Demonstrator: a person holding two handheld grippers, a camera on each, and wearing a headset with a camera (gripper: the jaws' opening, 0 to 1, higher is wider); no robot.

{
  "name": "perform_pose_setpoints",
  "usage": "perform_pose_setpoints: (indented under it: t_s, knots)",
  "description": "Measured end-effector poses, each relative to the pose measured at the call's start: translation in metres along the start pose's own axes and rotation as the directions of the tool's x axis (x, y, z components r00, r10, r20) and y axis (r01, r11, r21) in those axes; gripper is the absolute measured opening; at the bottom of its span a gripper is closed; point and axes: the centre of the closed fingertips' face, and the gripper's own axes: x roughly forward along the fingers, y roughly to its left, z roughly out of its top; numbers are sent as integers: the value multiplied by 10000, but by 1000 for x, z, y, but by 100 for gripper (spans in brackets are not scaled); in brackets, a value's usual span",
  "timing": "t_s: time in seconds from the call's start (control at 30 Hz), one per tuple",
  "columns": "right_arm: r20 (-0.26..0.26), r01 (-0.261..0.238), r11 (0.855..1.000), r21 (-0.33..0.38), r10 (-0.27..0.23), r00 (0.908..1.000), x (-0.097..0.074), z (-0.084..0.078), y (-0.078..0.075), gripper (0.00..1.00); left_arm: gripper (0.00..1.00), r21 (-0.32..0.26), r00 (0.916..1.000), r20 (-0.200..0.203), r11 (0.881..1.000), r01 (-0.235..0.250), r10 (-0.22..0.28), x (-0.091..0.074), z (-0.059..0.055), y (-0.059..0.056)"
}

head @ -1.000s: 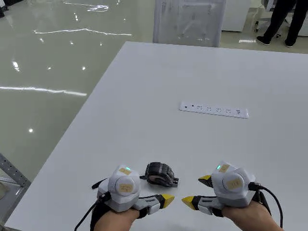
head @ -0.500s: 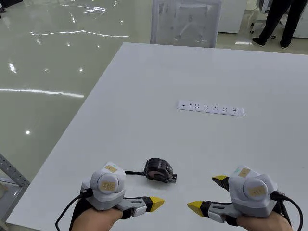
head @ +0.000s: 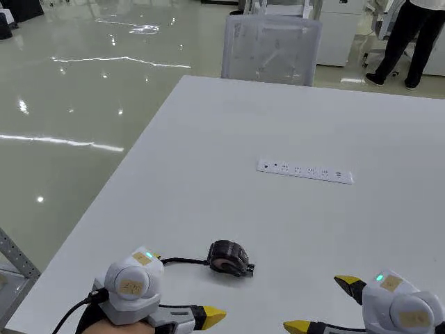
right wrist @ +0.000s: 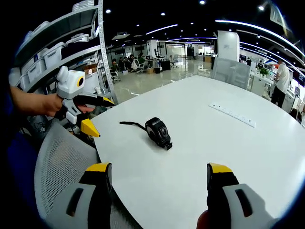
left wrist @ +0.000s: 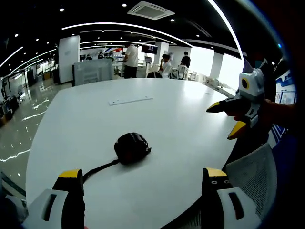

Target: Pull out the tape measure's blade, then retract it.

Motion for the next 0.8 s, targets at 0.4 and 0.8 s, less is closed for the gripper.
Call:
perform_pose_setpoints:
  t_s: [0.4,0.8]
  knots:
    - [41,260,9976,649,-263,9996,-23,-7,-2,92,100,-222,9998,-117,9996,180,-183,-16,-6,0]
    - [49,576,9961,671,-581,9983,-49,-8,-6,100,100,-272,9999,-65,9995,-136,134,-35,-6,3]
